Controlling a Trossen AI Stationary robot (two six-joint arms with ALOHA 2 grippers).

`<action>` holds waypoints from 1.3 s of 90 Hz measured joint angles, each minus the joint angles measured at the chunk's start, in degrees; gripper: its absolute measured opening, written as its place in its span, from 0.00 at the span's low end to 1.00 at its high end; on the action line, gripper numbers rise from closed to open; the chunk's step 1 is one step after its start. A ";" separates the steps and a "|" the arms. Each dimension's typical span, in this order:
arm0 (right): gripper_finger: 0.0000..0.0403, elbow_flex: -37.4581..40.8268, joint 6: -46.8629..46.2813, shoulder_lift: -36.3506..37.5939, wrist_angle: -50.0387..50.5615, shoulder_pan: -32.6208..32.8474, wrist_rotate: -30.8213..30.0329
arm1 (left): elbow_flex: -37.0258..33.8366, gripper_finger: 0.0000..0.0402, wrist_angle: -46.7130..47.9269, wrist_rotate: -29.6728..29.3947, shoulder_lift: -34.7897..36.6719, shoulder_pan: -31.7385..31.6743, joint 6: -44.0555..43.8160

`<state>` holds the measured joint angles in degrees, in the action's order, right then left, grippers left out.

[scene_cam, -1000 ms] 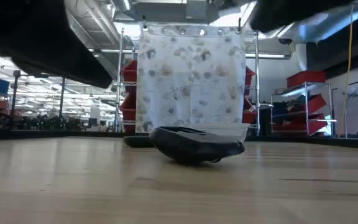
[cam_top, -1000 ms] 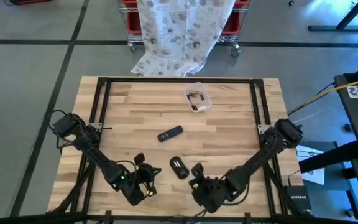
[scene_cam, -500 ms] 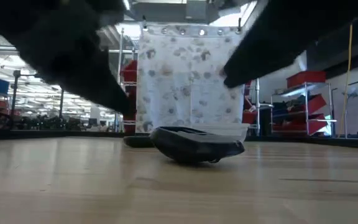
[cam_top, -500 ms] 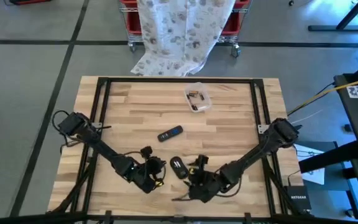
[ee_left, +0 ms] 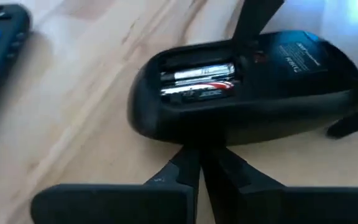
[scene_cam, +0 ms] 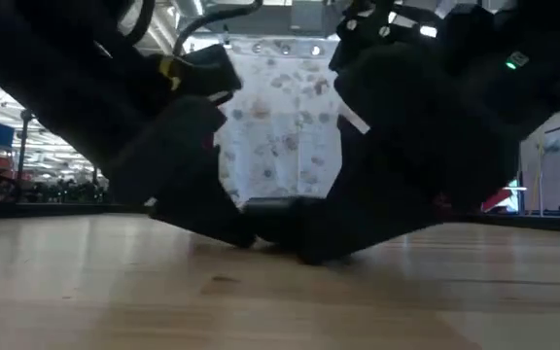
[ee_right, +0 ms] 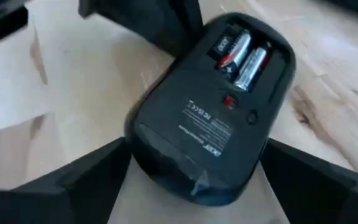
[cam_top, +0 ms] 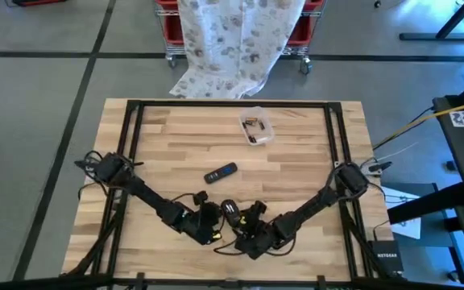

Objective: Insert battery
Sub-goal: Insert the white battery into the wireless mouse

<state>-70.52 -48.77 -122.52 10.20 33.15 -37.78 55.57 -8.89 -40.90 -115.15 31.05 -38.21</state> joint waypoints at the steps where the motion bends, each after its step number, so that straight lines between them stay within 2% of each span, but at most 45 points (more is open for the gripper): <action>1: 0.85 -0.01 0.09 -0.01 -0.04 -0.01 0.01 | 0.00 0.01 -0.20 0.06 -0.01 0.00 0.11; 17: 0.79 -0.09 6.93 0.28 -0.52 -0.08 -0.60 | 0.00 0.01 -2.48 1.30 -0.15 0.98 1.12; 36: 0.65 0.05 14.22 1.60 0.04 -0.22 0.61 | 0.00 0.01 -5.08 4.78 0.23 1.59 2.93; 51: 0.53 0.02 16.78 2.18 0.05 -1.35 8.06 | 0.00 0.01 -5.47 11.79 1.44 1.95 3.19; 61: 0.45 -0.07 17.98 2.43 -0.14 -2.77 13.60 | 0.00 0.01 -5.48 14.03 3.07 2.01 2.96; 69: 0.39 -0.03 20.27 3.39 0.01 -3.98 17.67 | 0.00 0.01 -5.49 13.62 4.61 1.97 3.91; 80: 0.33 0.23 23.33 5.55 1.37 -5.73 24.50 | 0.00 0.01 -5.31 9.47 6.12 1.93 5.63; 99: 0.30 0.15 29.01 7.82 6.04 -10.32 35.89 | 0.02 0.01 -4.99 6.48 6.62 -0.25 6.54; 117: 0.31 0.00 33.83 8.83 14.93 -13.24 37.77 | 0.02 0.01 -2.46 6.02 6.62 -2.91 5.00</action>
<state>-70.52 -14.95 -113.69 25.13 19.91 -0.01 55.59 -11.35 -34.88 -108.53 28.14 -33.21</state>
